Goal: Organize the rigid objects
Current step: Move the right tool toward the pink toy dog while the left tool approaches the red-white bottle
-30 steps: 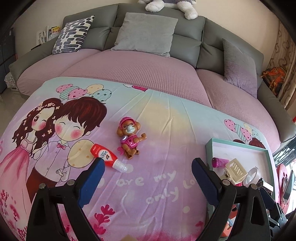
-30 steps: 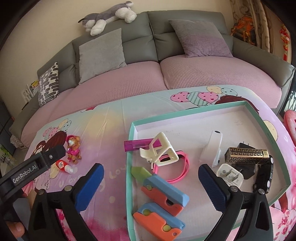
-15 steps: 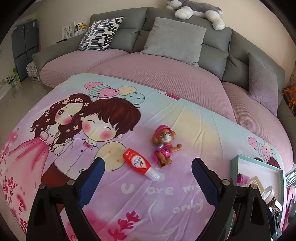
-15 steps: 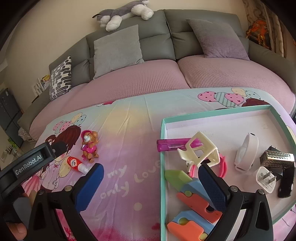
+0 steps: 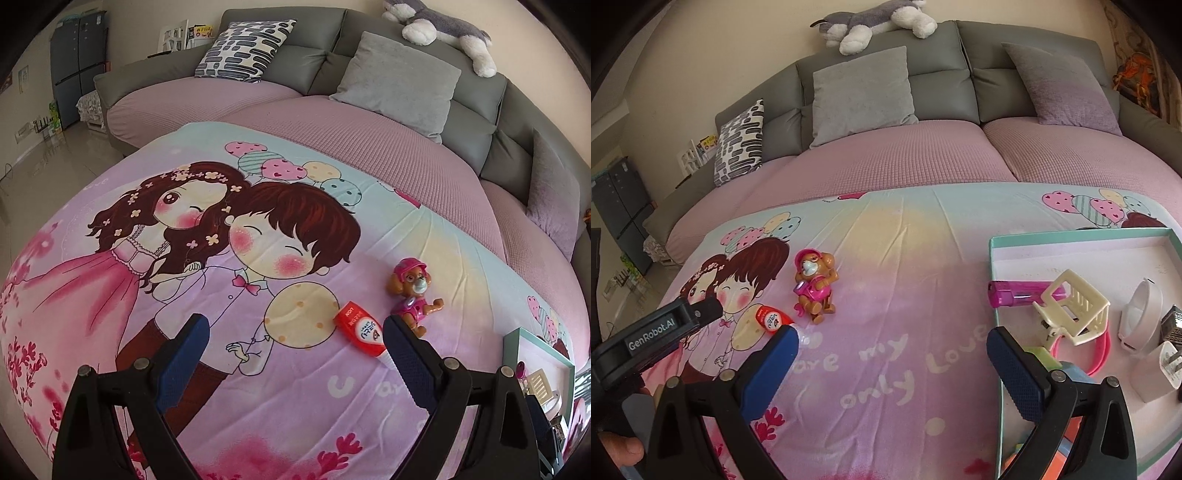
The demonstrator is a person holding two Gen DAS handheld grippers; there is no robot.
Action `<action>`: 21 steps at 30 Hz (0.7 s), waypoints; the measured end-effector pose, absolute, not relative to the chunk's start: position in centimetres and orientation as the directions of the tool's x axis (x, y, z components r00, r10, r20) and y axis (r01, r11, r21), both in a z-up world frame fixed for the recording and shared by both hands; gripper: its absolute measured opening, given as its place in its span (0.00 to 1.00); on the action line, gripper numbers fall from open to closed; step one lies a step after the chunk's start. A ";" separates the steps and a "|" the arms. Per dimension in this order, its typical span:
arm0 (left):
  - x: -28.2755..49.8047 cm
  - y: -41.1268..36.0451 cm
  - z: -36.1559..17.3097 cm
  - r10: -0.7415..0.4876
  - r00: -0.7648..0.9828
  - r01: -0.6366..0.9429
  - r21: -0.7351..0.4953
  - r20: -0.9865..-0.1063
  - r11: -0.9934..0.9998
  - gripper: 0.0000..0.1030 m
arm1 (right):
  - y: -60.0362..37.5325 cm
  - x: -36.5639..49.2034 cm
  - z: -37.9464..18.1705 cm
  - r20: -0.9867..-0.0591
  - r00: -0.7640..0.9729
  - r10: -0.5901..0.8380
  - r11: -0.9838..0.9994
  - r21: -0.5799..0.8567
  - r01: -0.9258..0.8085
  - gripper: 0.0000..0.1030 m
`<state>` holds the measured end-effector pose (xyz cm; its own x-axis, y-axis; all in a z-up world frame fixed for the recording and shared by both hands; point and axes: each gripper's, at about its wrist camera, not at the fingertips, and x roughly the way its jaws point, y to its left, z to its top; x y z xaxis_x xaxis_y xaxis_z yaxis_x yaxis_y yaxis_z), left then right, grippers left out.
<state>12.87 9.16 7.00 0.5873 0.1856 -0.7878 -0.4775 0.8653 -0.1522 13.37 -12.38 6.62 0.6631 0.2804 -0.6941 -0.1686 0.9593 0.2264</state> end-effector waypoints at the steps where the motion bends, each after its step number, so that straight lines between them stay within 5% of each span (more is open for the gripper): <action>1: 12.9 9.4 6.8 0.180 0.585 -0.477 -0.155 -0.791 0.865 0.92 | -12.1 13.4 6.6 -0.695 0.662 0.282 0.959 0.220 -0.177 1.00; 11: 14.0 9.6 4.7 0.170 0.552 -0.443 -0.114 -0.816 0.889 0.92 | -11.7 13.9 6.2 -0.706 0.649 0.285 0.958 0.204 -0.200 1.00; 21: 15.4 7.1 3.3 0.049 0.567 -0.228 -0.100 -0.822 0.968 0.92 | -11.7 15.6 6.8 -0.705 0.654 0.274 0.961 0.184 -0.205 1.00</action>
<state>15.42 7.14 3.30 0.5670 0.0486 -0.8223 -0.2284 0.9684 -0.1003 15.59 -11.71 6.83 0.6540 0.2744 -0.7050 -0.2047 0.9613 0.1843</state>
